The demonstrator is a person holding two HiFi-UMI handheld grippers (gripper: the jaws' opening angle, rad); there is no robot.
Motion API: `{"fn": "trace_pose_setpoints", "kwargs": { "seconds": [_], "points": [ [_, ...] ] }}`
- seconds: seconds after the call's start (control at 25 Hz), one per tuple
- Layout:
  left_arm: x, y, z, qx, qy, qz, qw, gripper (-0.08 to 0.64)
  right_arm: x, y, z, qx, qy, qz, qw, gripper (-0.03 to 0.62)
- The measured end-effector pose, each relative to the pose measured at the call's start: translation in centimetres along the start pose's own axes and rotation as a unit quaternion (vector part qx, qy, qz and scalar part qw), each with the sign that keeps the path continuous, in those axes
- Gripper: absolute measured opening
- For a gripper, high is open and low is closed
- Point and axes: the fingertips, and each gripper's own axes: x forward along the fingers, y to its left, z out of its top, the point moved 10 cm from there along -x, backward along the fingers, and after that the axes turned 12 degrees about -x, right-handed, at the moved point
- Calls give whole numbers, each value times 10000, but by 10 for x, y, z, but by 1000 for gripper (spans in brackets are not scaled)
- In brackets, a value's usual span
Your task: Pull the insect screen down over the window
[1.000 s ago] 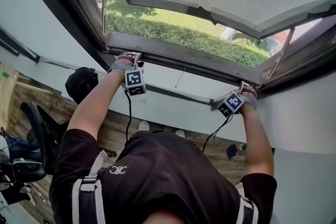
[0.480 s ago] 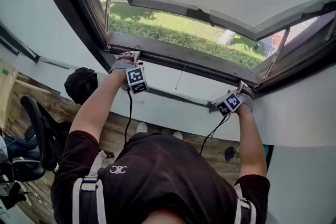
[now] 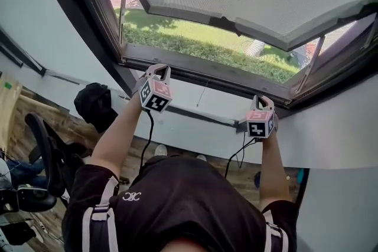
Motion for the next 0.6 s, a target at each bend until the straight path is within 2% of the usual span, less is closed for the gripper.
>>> {"fn": "trace_pose_setpoints", "kwargs": {
  "seconds": [0.12,0.2,0.28,0.4,0.52,0.6],
  "points": [
    [-12,-2,25,-900,-376,-128,9951,5,-10,-3,25,902,-813,-87,9926,6],
    [-19,-5,41,-1310,-585,-172,9895,5,-26,-9,50,1467,-1485,-343,9774,6],
    [-30,-9,61,-1540,-786,-198,9847,5,-43,-15,73,1873,-2129,-652,9567,5],
    [-51,-20,92,-1797,-1210,-367,9756,3,-67,-22,100,2096,-2769,-876,9337,6],
    [-66,-31,115,-1909,-1572,-613,9670,3,-79,-26,116,2148,-2861,-839,9300,6],
    [-72,-36,124,-1875,-1706,-701,9648,3,-83,-27,124,2181,-2917,-769,9281,5]
  ]
}}
